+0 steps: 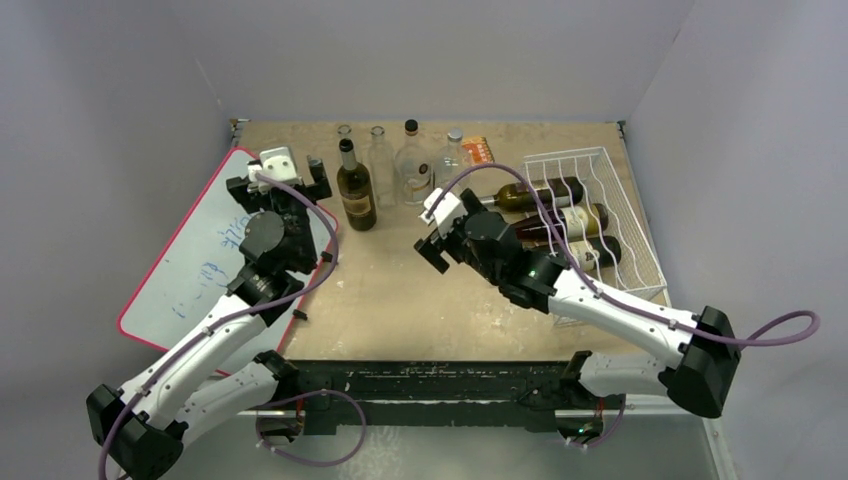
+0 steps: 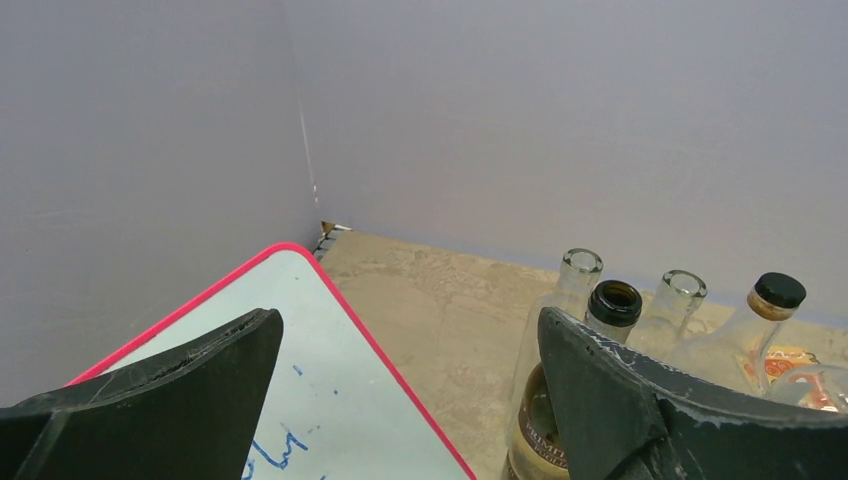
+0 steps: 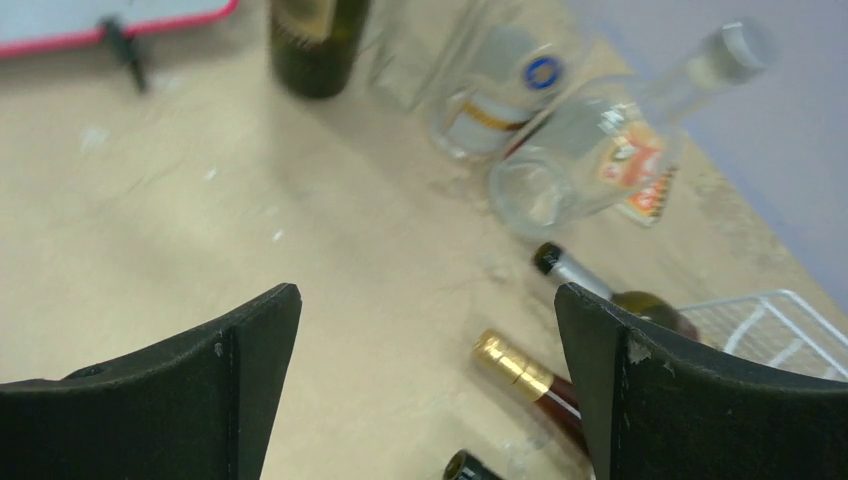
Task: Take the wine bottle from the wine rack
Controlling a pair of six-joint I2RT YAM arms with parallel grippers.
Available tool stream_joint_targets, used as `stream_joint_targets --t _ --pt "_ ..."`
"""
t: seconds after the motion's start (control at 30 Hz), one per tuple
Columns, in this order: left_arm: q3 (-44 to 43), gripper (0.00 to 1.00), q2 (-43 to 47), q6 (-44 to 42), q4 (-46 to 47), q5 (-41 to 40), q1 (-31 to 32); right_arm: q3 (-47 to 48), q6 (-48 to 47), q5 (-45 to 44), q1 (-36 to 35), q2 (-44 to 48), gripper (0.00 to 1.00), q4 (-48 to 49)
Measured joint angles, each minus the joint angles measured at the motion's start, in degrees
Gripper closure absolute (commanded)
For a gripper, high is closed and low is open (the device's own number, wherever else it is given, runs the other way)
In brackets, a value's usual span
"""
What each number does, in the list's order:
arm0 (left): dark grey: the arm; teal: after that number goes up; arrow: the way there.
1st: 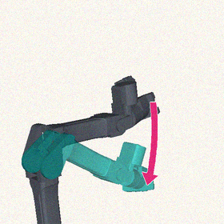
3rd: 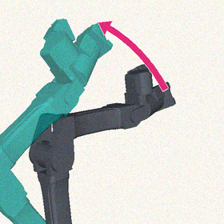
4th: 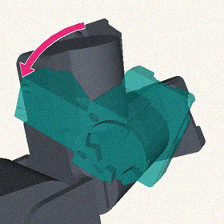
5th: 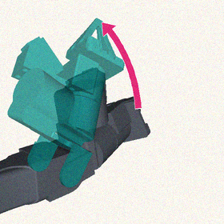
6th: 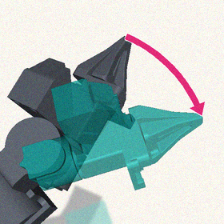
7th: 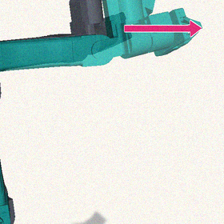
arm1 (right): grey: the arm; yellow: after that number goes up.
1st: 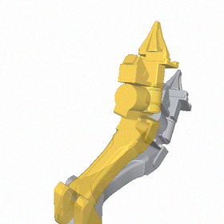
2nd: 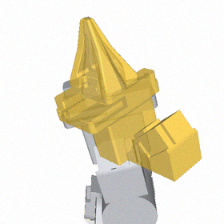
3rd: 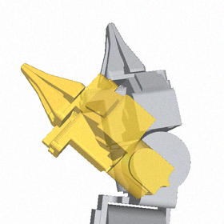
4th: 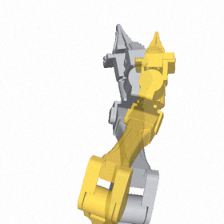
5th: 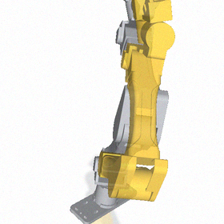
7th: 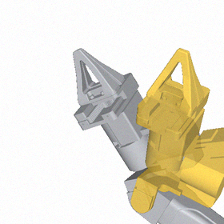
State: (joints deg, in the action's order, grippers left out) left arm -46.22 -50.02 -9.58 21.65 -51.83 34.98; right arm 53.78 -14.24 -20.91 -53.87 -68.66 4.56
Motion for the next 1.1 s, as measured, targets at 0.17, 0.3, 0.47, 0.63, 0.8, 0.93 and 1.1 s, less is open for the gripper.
stream_joint_targets --t 0.17,0.3,0.47,0.63,0.8,0.93,1.1 --pt "0.0 0.00 -0.7 0.0 -0.3 0.0 0.0 0.0 -1.4 4.5 -1.6 -1.6 0.00 -8.1" --pt "0.0 0.00 -0.7 0.0 -0.3 0.0 0.0 0.0 -4.0 3.2 -2.1 -4.6 0.00 -13.9" --pt "0.0 0.00 -1.1 0.0 -0.3 0.0 0.0 -1.6 -8.4 -2.1 -2.1 -8.2 0.00 -19.4" --pt "0.0 0.00 -1.8 0.1 -0.3 0.0 0.0 -4.9 -11.7 -5.0 -2.1 -8.3 0.00 -21.3" --pt "0.0 0.00 -2.0 0.5 -0.4 0.0 0.0 -8.4 -14.4 -8.6 -2.1 -8.1 0.00 -20.6" --pt "0.0 0.00 -2.1 0.9 -0.4 0.0 0.0 -11.9 -16.2 -11.2 -2.1 -7.8 0.00 -20.7" --pt "0.0 0.00 -2.2 1.0 -0.4 0.0 0.1 -15.8 -18.8 -14.5 -2.1 -7.7 0.00 -21.2"
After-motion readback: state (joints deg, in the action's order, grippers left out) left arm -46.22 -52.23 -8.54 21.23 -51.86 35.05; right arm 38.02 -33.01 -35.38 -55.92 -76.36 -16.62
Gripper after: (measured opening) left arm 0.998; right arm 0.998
